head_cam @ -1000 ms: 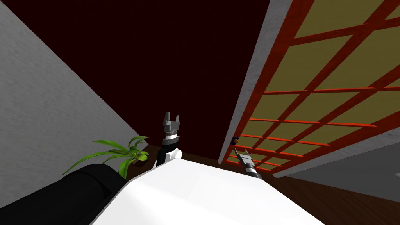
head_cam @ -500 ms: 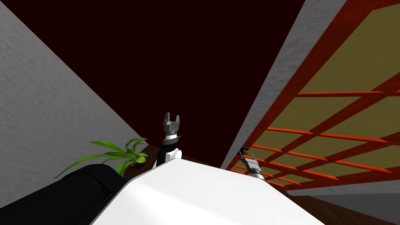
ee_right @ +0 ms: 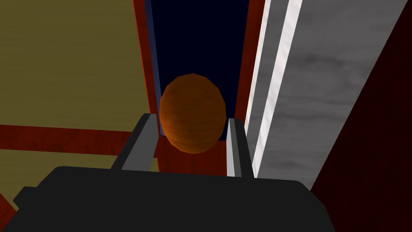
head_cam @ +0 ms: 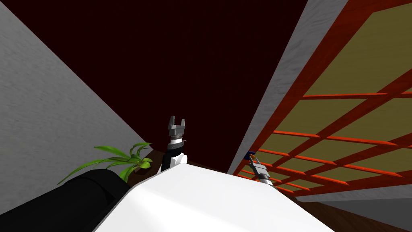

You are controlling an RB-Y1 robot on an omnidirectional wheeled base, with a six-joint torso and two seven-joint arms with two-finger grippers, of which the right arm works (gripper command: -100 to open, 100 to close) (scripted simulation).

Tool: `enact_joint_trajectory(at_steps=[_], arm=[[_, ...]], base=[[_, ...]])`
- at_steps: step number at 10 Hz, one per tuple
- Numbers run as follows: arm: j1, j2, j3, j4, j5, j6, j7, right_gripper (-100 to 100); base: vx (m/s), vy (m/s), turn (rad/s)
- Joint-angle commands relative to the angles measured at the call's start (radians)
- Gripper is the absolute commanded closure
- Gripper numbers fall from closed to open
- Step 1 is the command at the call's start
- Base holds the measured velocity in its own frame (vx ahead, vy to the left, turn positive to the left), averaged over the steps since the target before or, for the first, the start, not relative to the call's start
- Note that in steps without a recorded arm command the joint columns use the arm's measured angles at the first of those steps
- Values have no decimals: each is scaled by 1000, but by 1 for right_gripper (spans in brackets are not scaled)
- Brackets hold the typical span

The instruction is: Pull the door open

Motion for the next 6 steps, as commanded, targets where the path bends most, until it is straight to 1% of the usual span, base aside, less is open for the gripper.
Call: enact_joint_trajectory(at_steps=[1, 2, 3, 6], arm=[[-1, 3, 3, 1, 1, 1, -1, 100], [-1, 3, 3, 1, 1, 1, -1, 100], [-2, -3, 9, 1, -16, 1, -37, 100], [-4, -6, 20, 3, -36, 3, -82, 100]], base=[[0, 0, 0], [0, 0, 0], [-25, -10, 33], [-33, -13, 37]])
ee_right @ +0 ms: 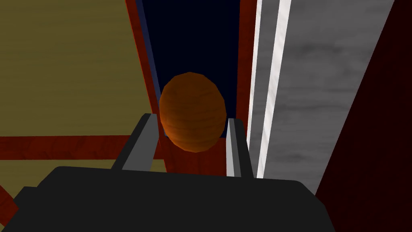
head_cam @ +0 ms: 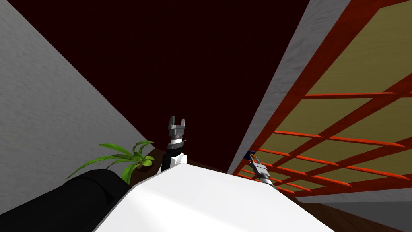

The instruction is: Pull the door open

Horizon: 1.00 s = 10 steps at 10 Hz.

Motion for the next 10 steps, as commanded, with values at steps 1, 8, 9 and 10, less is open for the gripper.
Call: enact_joint_trajectory(at_steps=[1, 8, 9, 10], arm=[[-2, 0, 9, 3, -13, 0, -33, 100], [-10, -12, 52, 9, -87, 6, -208, 100], [-12, -15, 60, 10, -101, 7, -237, 100], [-13, -17, 68, 12, -116, 8, -265, 100]], base=[[-31, -12, 37], [-39, -14, 45], [-49, -18, 51], [-51, -18, 62]])
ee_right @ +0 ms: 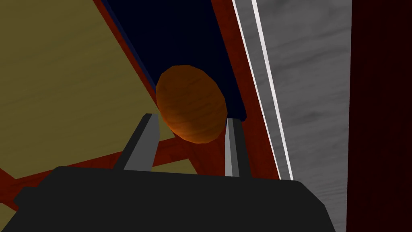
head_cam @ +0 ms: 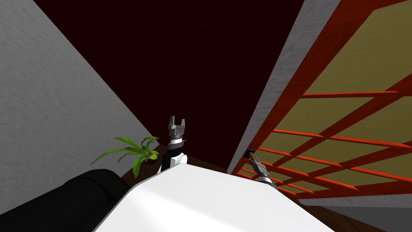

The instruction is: Pull the door open

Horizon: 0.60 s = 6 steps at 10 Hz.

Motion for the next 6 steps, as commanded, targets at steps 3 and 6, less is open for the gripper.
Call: enact_joint_trajectory(at_steps=[3, 6], arm=[[-3, -2, 26, 1, -37, 2, -98, 100], [37, -9, -4, -9, 4, -26, 4, -100]], base=[[-38, -11, 37], [-21, 32, -48]])
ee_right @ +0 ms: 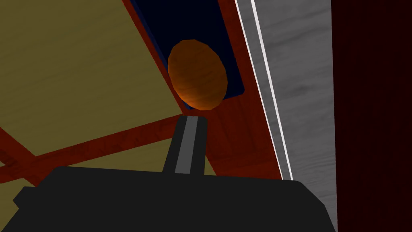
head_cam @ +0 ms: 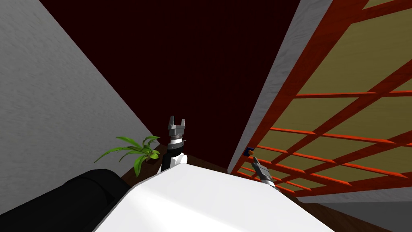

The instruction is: Pull the door open

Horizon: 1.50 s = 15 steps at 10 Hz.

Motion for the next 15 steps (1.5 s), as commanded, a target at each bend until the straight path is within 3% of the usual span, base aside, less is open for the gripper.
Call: enact_joint_trajectory(at_steps=[1, 11, 15], arm=[[22, -1, -12, -8, 18, -16, 49, -100], [125, -18, -75, -30, 113, -102, 282, -100], [102, -17, -76, -15, 104, -88, 282, -100]], base=[[-16, 59, -46], [-23, 40, -41], [107, -3, 21]])
